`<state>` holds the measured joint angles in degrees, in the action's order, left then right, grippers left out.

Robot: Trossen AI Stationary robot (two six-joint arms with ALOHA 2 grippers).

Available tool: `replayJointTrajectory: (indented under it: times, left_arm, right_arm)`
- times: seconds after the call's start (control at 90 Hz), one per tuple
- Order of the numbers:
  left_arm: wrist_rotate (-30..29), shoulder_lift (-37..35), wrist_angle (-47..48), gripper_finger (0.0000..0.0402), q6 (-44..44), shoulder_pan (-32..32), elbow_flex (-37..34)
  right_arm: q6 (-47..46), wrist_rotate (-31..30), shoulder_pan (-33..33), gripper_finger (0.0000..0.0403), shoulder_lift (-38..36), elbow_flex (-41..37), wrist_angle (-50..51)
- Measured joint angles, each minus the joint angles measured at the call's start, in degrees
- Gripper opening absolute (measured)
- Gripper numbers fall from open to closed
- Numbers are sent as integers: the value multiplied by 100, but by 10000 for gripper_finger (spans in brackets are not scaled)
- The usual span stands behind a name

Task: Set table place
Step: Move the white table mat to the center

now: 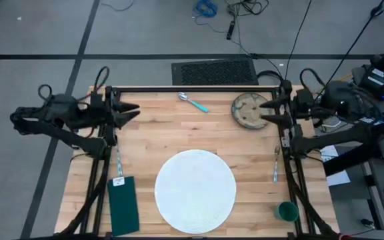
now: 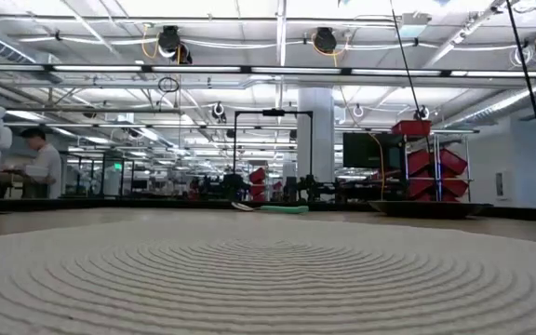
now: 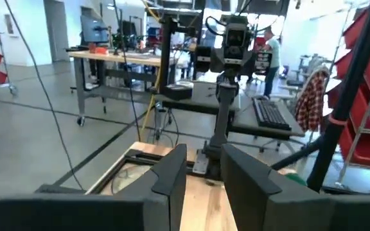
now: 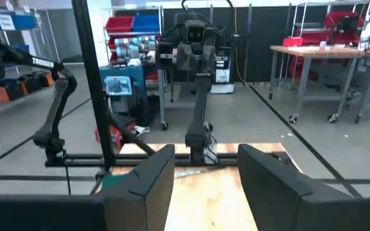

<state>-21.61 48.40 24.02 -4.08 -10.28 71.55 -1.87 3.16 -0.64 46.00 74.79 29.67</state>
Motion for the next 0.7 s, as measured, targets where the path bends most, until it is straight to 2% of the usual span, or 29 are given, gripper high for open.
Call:
replayJointTrajectory:
  times: [0.189,0.278,0.422,0.7]
  left_arm:
    - [2,626,-336,83,59,142,782]
    - [4,848,-681,83,365,159,978]
    - [9,966,-1223,83,457,159,1018]
    - [11,950,-1235,83,454,159,1020]
  right_arm:
    - [-34,11,0,157,173,180,-382]
    - [-37,11,0,157,191,183,-612]
    - [-39,11,0,157,196,183,-729]
    - [-42,10,0,157,196,183,-739]
